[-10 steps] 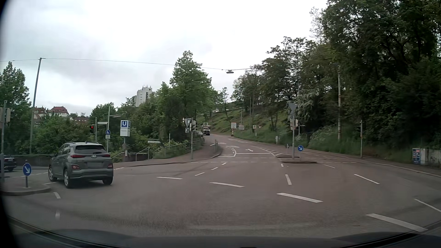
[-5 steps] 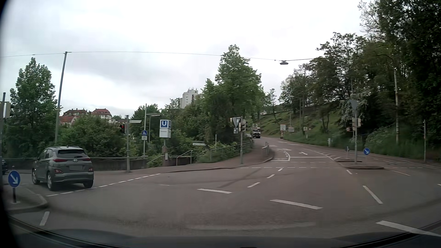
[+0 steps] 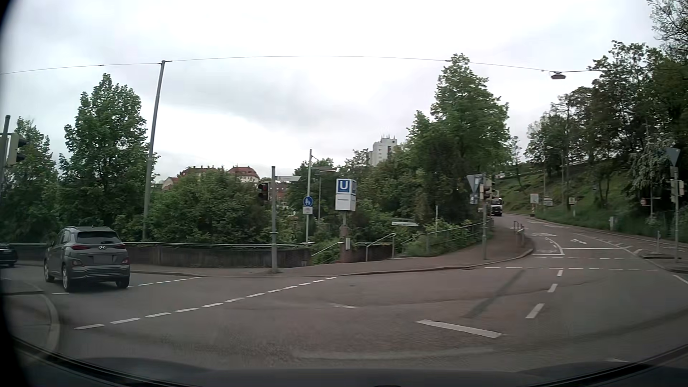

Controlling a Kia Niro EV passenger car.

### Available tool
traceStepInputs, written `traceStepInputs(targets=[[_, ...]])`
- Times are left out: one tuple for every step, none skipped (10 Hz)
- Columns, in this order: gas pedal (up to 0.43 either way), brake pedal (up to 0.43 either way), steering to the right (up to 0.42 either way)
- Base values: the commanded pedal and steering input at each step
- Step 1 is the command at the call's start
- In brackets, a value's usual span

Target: Follow the waypoints while adhering to traffic rules and regulations

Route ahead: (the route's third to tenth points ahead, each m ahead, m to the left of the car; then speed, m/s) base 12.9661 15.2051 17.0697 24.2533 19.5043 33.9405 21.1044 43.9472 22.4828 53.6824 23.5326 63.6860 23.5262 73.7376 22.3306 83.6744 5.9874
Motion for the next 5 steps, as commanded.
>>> traceStepInputs(targets=[[0.087,0.000,-0.314],[0.087,0.000,-0.318],[0.087,0.000,-0.322],[0.098,0.000,-0.327],[0.098,0.000,-0.331]])
